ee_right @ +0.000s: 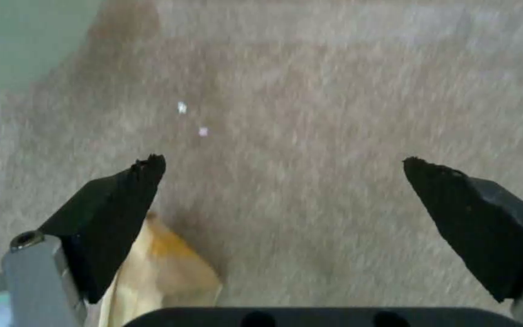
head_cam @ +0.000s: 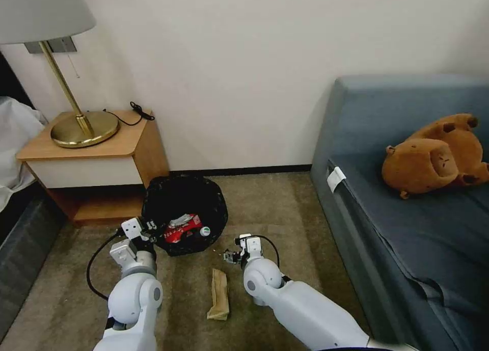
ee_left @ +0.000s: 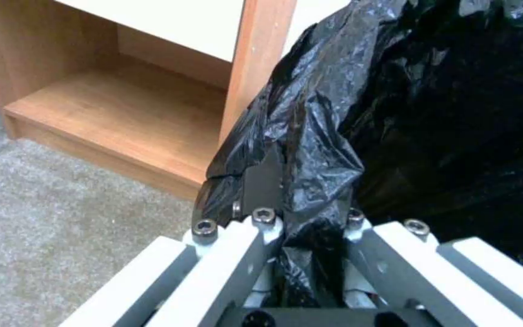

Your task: Pick up the trash bin, then pick up the garbage on the floor and place it into the trash bin.

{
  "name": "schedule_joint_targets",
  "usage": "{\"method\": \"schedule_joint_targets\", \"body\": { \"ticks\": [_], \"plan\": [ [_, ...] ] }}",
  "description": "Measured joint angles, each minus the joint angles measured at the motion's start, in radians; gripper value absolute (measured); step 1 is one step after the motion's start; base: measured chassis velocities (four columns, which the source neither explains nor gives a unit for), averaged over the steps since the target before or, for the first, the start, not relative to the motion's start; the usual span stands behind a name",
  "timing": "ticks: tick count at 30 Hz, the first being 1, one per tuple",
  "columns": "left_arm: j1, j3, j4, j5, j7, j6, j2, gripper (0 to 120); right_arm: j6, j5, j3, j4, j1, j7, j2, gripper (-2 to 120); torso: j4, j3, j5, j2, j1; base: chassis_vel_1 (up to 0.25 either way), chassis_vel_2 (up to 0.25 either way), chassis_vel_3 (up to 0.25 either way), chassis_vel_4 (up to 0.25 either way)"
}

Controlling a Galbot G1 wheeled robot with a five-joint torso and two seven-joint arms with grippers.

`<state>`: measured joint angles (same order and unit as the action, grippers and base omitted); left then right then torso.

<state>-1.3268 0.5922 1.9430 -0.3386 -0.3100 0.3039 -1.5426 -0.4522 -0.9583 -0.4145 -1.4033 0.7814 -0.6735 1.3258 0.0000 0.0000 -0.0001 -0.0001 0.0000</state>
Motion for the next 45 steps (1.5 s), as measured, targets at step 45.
{"method": "schedule_joint_targets", "body": {
  "ticks": [45],
  "plan": [
    [-0.007, -0.008, -0.03, 0.053, -0.011, -0.024, -0.034, 3, 0.064, 0.125, -0.045, 0.151, 0.129, 0.107, 0.098, 57, 0.0, 0.0, 0.0001, 0.0, 0.0, 0.0, 0.0, 0.0, 0.0]
  ]
}}
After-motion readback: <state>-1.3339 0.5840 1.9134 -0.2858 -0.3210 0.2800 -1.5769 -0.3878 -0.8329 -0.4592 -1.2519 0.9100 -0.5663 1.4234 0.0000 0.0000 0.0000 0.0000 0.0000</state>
